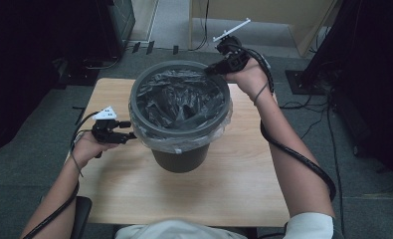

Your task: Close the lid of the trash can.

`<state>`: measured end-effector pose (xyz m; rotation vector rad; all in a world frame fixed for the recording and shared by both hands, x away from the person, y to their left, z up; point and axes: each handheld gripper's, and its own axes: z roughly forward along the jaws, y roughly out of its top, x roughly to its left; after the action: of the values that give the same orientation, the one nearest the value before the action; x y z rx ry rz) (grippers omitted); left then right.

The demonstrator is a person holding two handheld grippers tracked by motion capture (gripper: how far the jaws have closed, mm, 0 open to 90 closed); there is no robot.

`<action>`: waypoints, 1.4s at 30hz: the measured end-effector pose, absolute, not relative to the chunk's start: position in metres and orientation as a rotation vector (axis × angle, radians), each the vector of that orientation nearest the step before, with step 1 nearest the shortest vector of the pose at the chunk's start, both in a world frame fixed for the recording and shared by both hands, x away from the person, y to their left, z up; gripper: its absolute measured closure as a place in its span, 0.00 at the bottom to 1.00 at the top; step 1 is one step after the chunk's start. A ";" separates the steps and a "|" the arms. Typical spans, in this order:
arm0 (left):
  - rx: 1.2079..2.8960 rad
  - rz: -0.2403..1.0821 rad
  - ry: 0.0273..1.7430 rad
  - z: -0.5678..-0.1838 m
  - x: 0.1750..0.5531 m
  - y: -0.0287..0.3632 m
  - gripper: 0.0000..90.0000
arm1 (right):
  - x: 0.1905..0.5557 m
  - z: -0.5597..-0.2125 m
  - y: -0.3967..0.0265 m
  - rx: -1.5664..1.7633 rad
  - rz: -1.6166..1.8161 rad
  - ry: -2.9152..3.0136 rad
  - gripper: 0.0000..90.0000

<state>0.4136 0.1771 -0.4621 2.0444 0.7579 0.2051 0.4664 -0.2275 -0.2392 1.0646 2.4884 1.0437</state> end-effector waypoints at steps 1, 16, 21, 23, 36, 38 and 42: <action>2.044 0.206 0.758 -0.462 0.414 0.177 0.40 | 0.466 -0.239 -0.225 1.048 1.032 2.497 0.87; 2.043 0.206 0.756 -0.462 0.414 0.177 0.40 | 0.469 -0.246 -0.217 1.030 1.017 2.496 0.87; 2.042 0.205 0.762 -0.462 0.414 0.179 0.40 | 0.468 -0.247 -0.219 1.017 1.010 2.500 0.87; 2.041 0.205 0.762 -0.462 0.414 0.179 0.40 | 0.467 -0.247 -0.219 1.026 1.012 2.500 0.87; 2.042 0.200 0.765 -0.463 0.414 0.178 0.40 | 0.468 -0.251 -0.223 1.030 1.065 2.484 0.80; 2.045 0.198 0.763 -0.463 0.414 0.177 0.40 | 0.469 -0.252 -0.225 1.039 1.080 2.477 0.77; 2.048 0.197 0.765 -0.463 0.415 0.177 0.40 | 0.470 -0.253 -0.230 1.051 1.104 2.472 0.71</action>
<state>0.4146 0.1768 -0.4634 2.0485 0.7646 0.1970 0.4695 -0.2296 -0.2534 1.0514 2.4715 1.1043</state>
